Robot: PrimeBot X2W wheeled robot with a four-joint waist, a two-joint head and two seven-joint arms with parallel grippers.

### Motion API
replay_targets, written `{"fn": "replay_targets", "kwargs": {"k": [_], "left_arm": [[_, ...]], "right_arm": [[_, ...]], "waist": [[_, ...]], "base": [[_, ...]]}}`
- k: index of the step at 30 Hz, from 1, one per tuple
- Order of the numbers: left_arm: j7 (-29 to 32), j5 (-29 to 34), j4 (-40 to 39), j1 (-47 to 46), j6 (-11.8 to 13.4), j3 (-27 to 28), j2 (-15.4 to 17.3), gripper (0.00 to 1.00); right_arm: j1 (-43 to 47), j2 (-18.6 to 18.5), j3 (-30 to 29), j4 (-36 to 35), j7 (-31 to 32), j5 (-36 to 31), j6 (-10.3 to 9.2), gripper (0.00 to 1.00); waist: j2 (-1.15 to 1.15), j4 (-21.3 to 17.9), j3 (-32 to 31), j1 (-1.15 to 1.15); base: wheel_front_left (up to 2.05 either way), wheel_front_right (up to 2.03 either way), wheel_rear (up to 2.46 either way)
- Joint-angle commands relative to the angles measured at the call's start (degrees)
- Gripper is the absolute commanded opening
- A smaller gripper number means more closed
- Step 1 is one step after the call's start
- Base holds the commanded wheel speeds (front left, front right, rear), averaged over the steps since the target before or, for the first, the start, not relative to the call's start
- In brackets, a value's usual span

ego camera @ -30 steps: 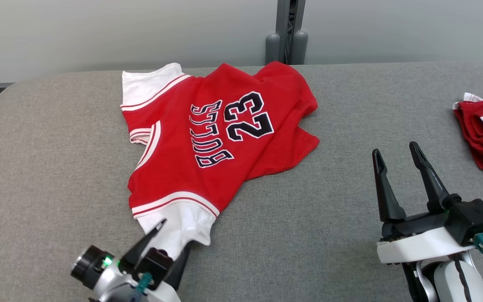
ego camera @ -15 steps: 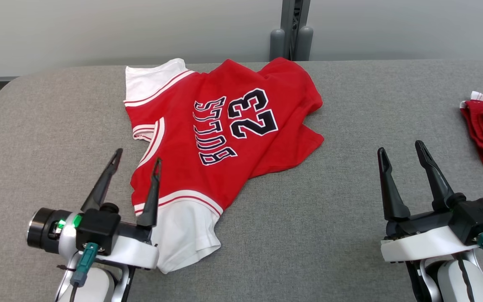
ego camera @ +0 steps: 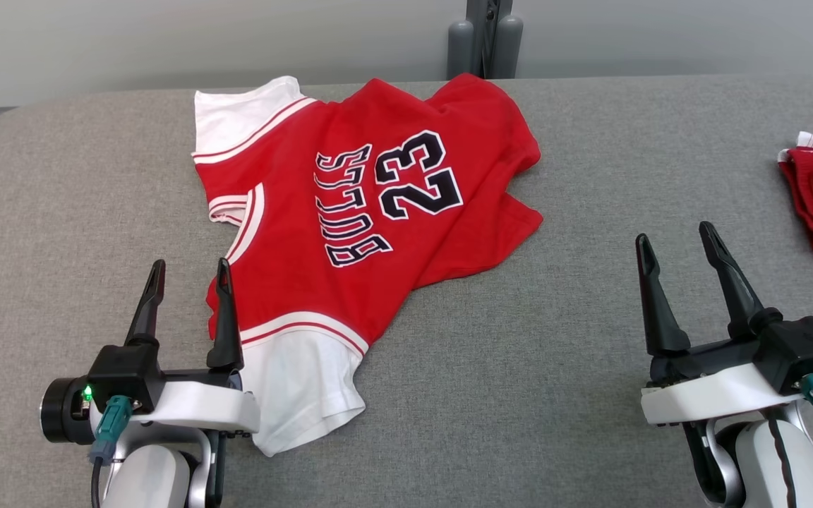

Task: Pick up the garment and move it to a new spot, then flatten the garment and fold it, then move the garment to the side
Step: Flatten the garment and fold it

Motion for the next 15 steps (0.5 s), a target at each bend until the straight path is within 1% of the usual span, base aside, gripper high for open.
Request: {"fn": "replay_targets", "kwargs": {"k": [1,5,8,11,15], "left_arm": [[0.0,0.6,-0.1,0.1,-0.4,0.8,-0.4,1.0],[0.0,2.7,-0.4,-0.1,-2.2,2.1,-2.1,1.0],[0.0,4.2,-0.5,-0.9,-3.4,2.6,-2.7,1.0],[-0.1,5.5,-0.6,-1.6,-4.4,3.0,-3.3,1.0],[-0.1,6.6,0.0,-2.5,-5.4,2.6,-3.7,1.0]], "right_arm": [[-0.6,-0.3,-0.2,0.1,0.0,-0.3,0.02,1.0],[-1.2,-0.3,-0.7,0.5,0.0,-0.8,0.02,1.0],[-2.1,-0.3,-0.7,2.7,0.0,-1.2,0.02,1.0],[-5.2,-0.4,0.0,7.8,0.5,-1.8,0.02,1.0],[-11.1,-0.4,0.9,16.6,5.9,-0.9,0.01,1.0]], "waist": [[0.0,0.1,0.4,0.0],[0.0,0.6,1.5,0.0],[0.0,1.1,2.6,0.0],[0.0,1.7,4.0,0.0],[0.0,2.9,5.8,0.0]], "base": [[0.0,0.0,0.0],[0.0,0.0,0.0],[0.0,0.0,0.0],[0.0,0.0,0.0],[0.0,0.0,0.0]]}}
